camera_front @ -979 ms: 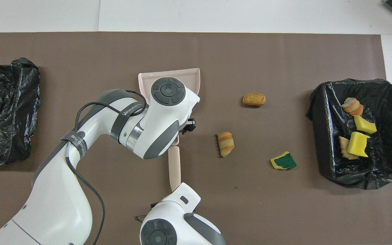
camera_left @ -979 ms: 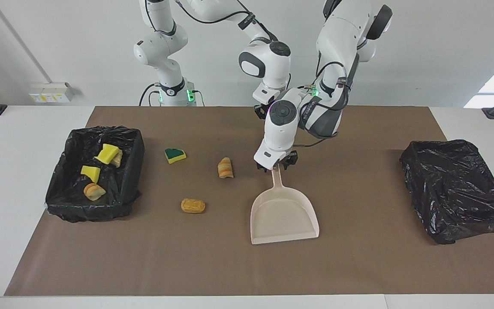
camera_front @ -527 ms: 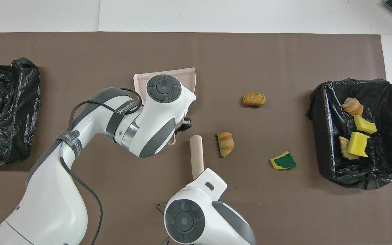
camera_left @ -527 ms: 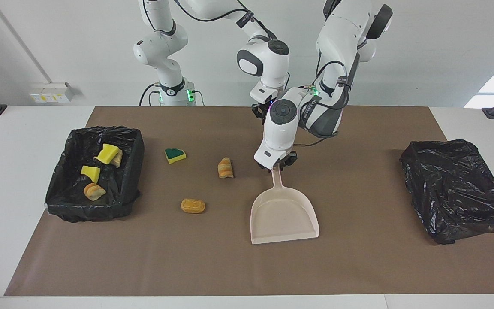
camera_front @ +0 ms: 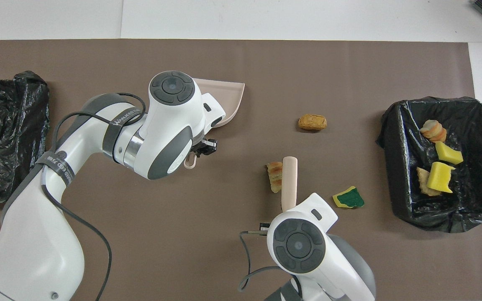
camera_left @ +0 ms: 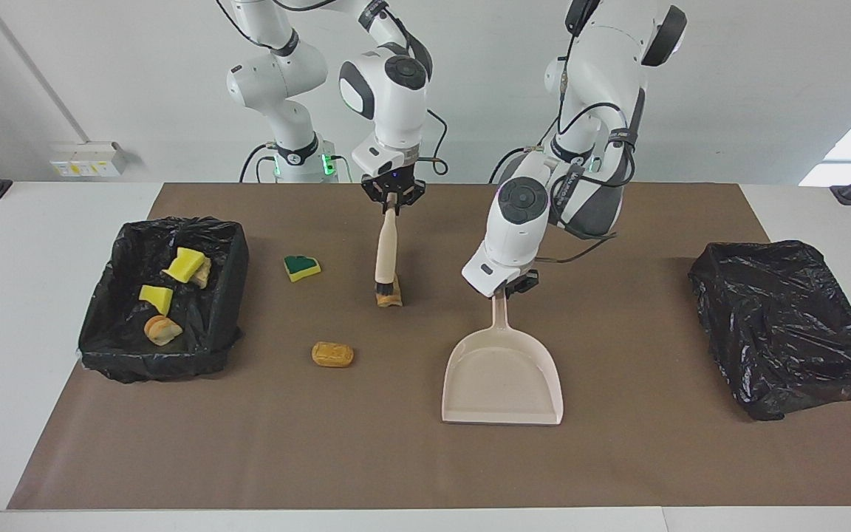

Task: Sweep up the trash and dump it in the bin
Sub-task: 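Move the dustpan with the left gripper while the right gripper lifts the brush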

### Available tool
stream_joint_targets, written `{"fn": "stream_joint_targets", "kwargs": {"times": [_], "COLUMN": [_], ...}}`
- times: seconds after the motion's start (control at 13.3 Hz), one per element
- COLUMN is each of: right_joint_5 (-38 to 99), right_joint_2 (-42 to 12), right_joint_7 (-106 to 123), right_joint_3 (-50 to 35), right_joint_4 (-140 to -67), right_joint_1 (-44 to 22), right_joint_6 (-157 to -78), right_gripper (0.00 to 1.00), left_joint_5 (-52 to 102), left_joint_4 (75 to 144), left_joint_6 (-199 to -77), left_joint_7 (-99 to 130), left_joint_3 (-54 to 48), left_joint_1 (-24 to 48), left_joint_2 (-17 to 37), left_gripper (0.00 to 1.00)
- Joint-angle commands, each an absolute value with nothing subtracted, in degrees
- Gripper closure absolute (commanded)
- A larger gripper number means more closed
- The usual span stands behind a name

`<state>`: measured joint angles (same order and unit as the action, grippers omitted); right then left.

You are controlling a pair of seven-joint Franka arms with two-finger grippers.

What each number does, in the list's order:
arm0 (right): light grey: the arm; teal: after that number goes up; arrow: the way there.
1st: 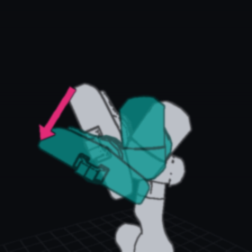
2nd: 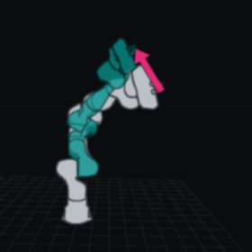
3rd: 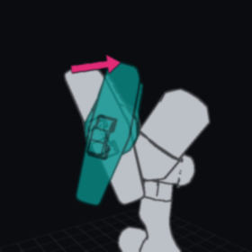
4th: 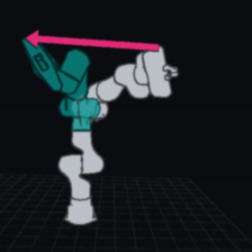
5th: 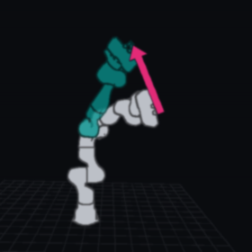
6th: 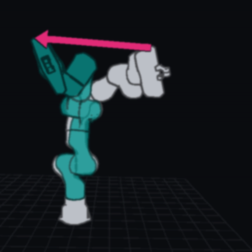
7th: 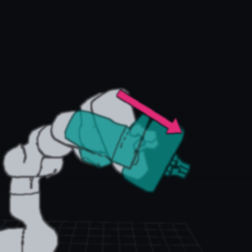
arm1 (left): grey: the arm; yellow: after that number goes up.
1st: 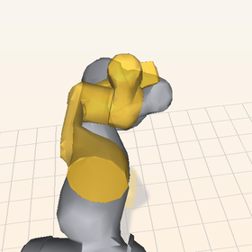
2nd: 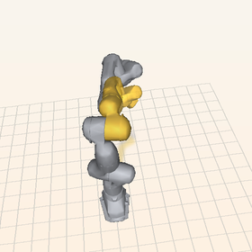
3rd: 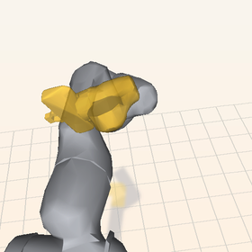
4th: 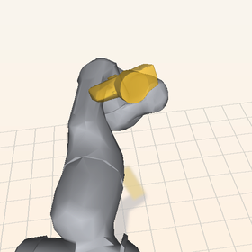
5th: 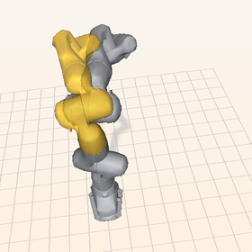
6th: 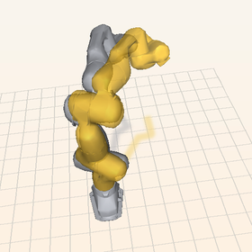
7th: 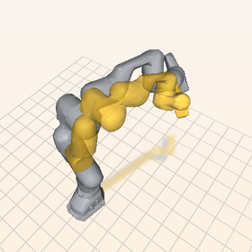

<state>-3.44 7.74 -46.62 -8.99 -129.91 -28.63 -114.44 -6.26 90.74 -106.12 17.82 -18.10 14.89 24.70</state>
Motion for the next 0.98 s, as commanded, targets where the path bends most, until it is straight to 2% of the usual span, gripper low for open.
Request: {"fn": "stream_joint_targets", "kwargs": {"times": [0.0,0.15,0.23,0.38,0.6,0.75,0.9], "right_joint_5": [-2.1,-2.5,-3.9,-5.2,-5.4,-8.2,-8.3], "right_joint_2": [9.9,10.2,12.1,15.5,19.8,19.3,19.2], "right_joint_7": [-52.6,-52.3,-51.9,-50.5,-48.2,-47.7,-46.2], "right_joint_3": [-9.5,-9.4,-9.4,-9.4,-9.4,-9.4,-9.4], "right_joint_4": [-131.7,-132.2,-135.0,-140.2,-147.0,-146.7,-143.3], "right_joint_1": [-25.4,-22.7,-22.0,-19.2,-16.1,-15.6,-15.1], "right_joint_6": [-110.8,-106.3,-105.7,-105.9,-109.1,-109.9,-107.4], "right_gripper": [1.00,1.00,1.00,1.00,1.00,1.00,1.00], "left_joint_5": [-6.5,-6.5,-6.5,-7.6,-10.6,-10.5,-10.5], "left_joint_4": [91.1,92.6,93.2,93.9,97.6,99.7,99.9], "left_joint_6": [-102.5,-100.2,-98.2,-92.7,-91.5,-90.4,-91.9], "left_joint_7": [3.0,-13.8,-23.7,-32.3,-45.0,-46.8,-49.3], "left_joint_3": [-18.3,-18.2,-18.0,-18.0,-18.0,-18.0,-18.0], "left_joint_1": [13.9,10.3,9.3,7.9,5.6,2.4,1.2], "left_joint_2": [20.9,17.9,16.4,15.4,13.2,12.2,12.3], "left_gripper": [1.00,1.00,1.00,1.00,1.00,1.00,1.00]}}
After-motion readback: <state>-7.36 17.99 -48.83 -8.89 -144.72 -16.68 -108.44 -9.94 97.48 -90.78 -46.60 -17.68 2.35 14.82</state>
